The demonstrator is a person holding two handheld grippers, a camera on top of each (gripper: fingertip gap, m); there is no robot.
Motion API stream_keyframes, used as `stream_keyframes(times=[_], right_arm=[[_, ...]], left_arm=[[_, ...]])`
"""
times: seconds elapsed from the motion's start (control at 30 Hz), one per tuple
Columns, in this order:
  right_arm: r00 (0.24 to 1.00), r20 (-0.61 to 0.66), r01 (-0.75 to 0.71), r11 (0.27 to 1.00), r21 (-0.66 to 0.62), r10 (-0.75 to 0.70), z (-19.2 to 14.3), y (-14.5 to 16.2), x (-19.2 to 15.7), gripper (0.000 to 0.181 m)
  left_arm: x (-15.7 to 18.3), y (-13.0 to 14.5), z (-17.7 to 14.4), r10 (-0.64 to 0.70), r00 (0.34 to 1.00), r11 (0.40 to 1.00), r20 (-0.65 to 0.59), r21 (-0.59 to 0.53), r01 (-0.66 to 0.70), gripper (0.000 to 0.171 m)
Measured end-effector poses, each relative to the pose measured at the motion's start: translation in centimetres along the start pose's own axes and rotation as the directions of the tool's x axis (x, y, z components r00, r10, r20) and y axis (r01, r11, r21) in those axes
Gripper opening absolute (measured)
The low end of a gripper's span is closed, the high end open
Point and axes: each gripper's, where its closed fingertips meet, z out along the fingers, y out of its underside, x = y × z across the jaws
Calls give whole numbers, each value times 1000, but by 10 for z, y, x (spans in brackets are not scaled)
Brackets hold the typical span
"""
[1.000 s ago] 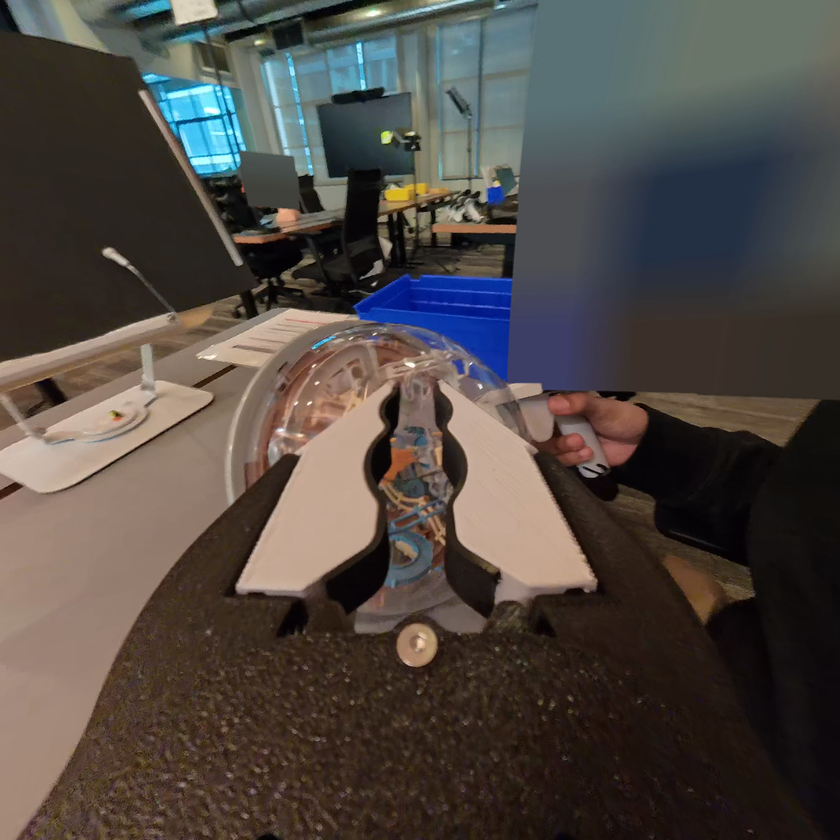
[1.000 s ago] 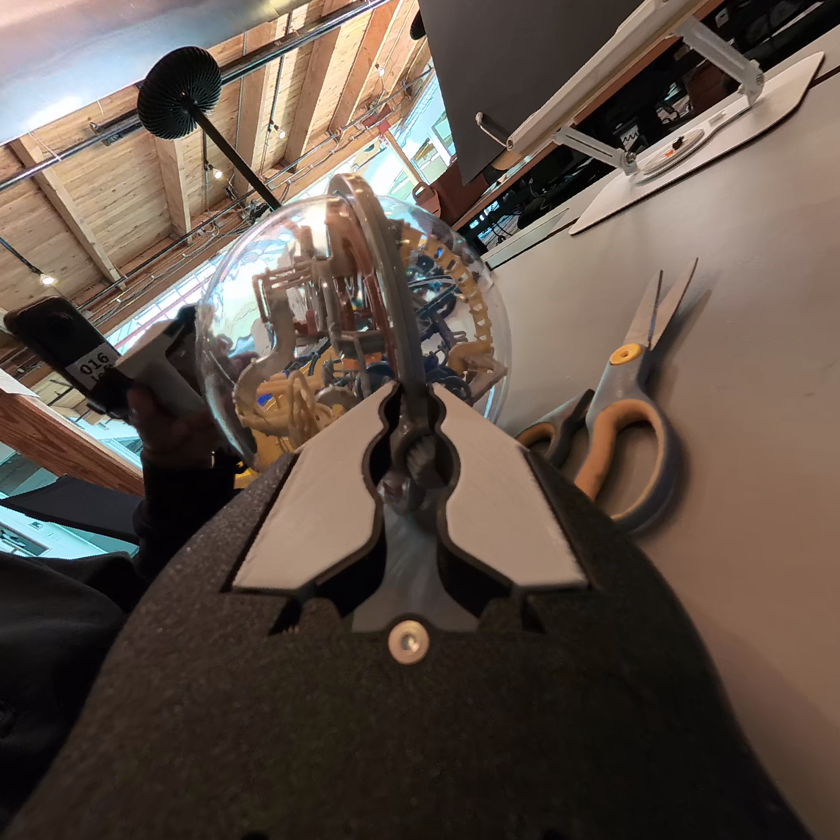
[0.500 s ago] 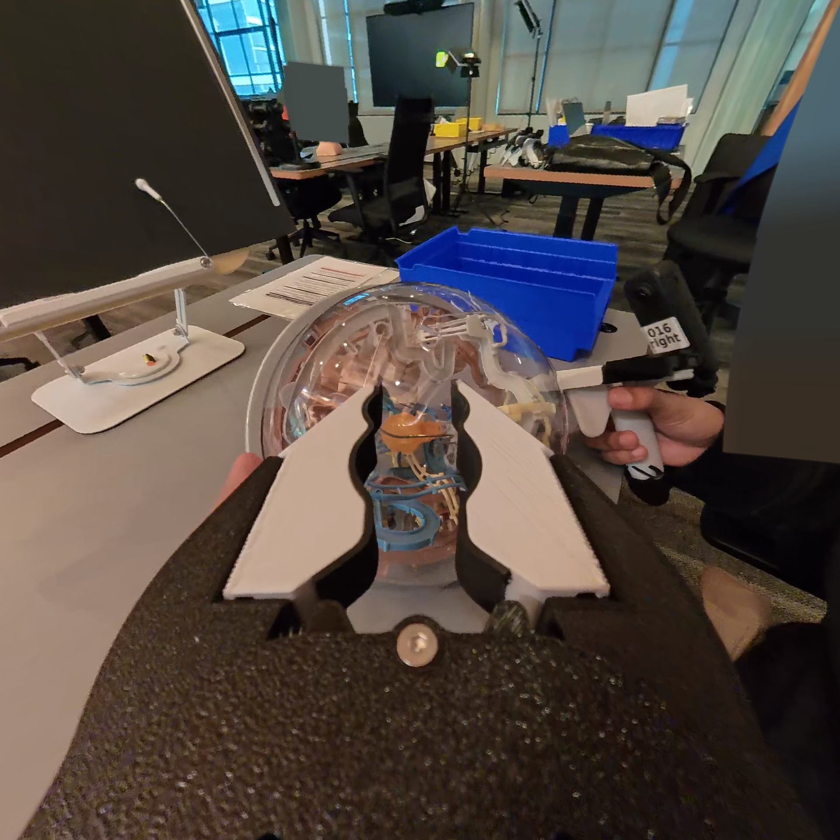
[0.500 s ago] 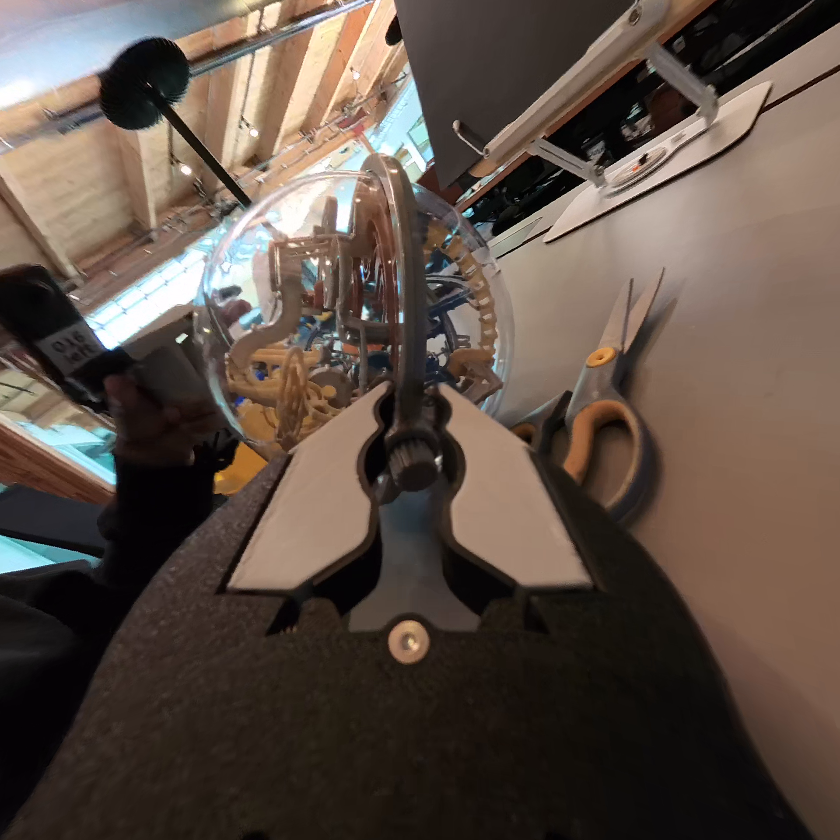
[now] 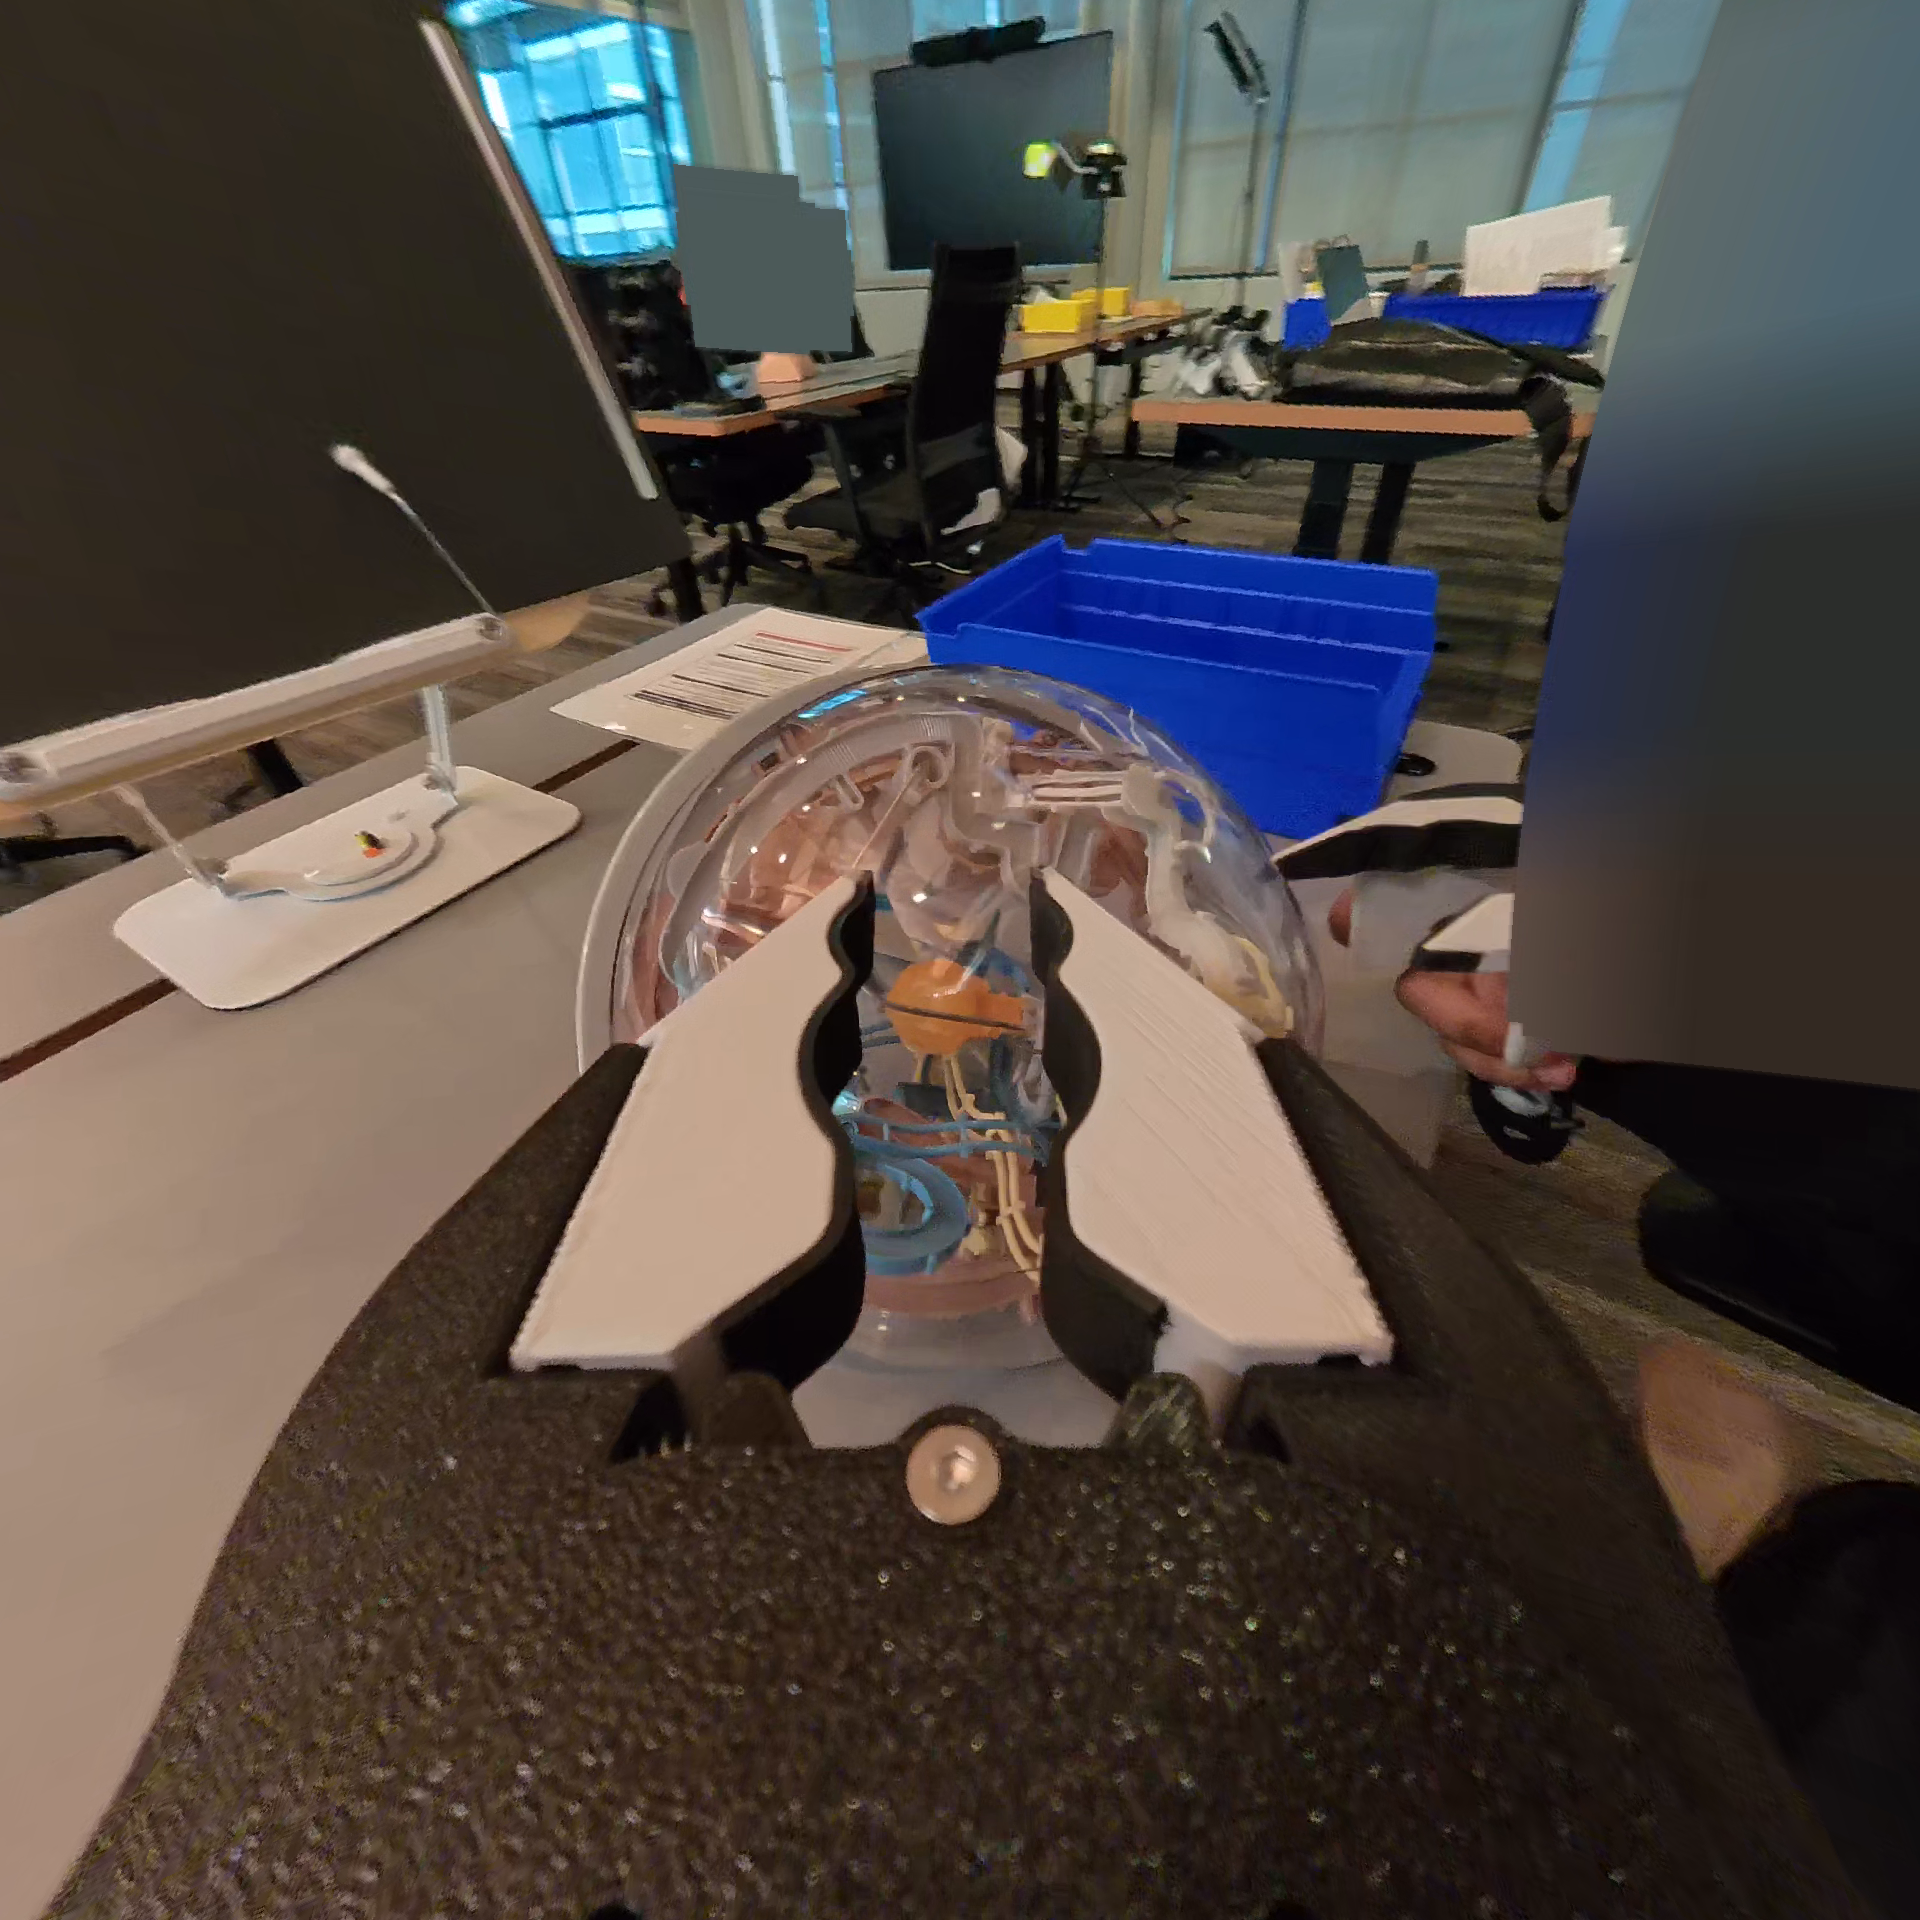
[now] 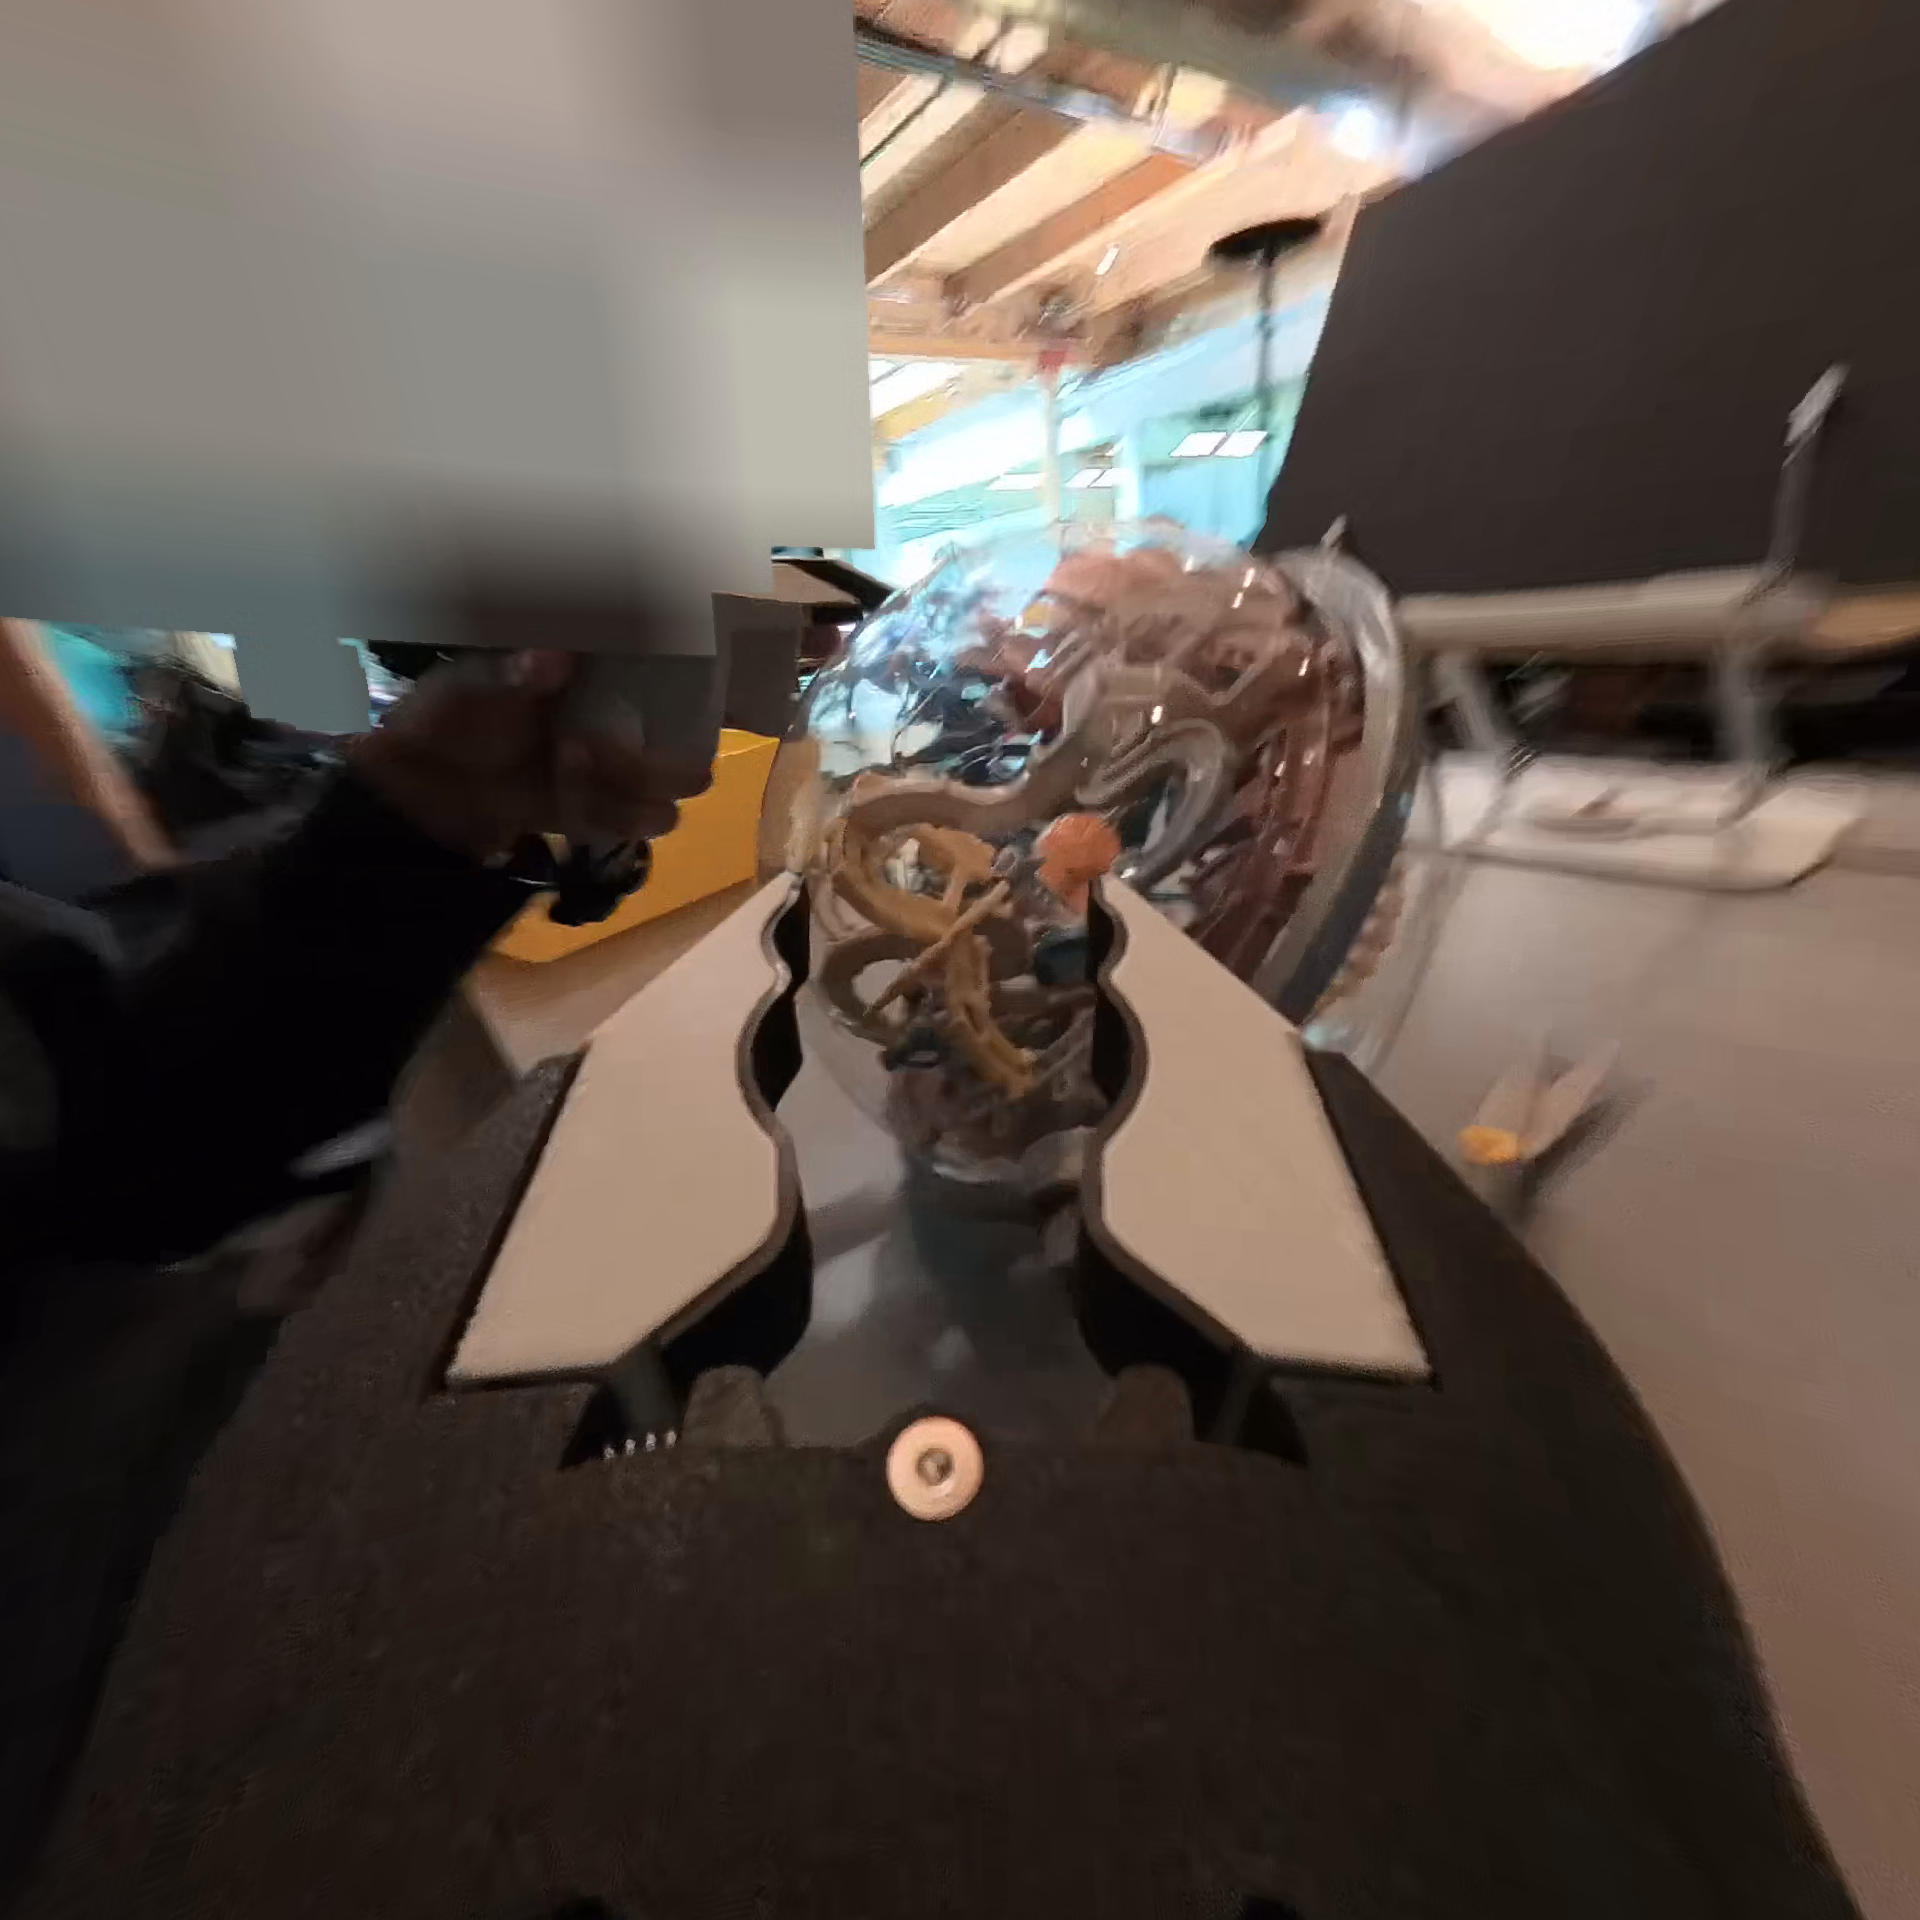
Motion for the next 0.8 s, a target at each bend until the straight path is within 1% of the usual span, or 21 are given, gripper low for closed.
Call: stream_keyframes(times=[0.03,0.13,0.27,0.53,0.8], right_arm=[[998,-27,49,999,-3,-49,1,1,1,52],[985,-69,153,986,-67,-157,4,9,3,52],[970,-103,210,973,-94,-219,5,12,7,54],[970,-149,178,980,-86,-189,3,12,18,54],[980,-150,121,991,-52,-127,0,10,22,54]], left_arm=[[-1,0,0,19,1000,1000,16,-2,-19,26],[4,1,1,63,998,998,23,-3,-63,25],[7,1,2,107,993,994,39,-11,-107,26],[19,0,2,96,995,995,-8,-9,-96,26],[30,0,1,80,995,997,-57,-12,-81,26]])
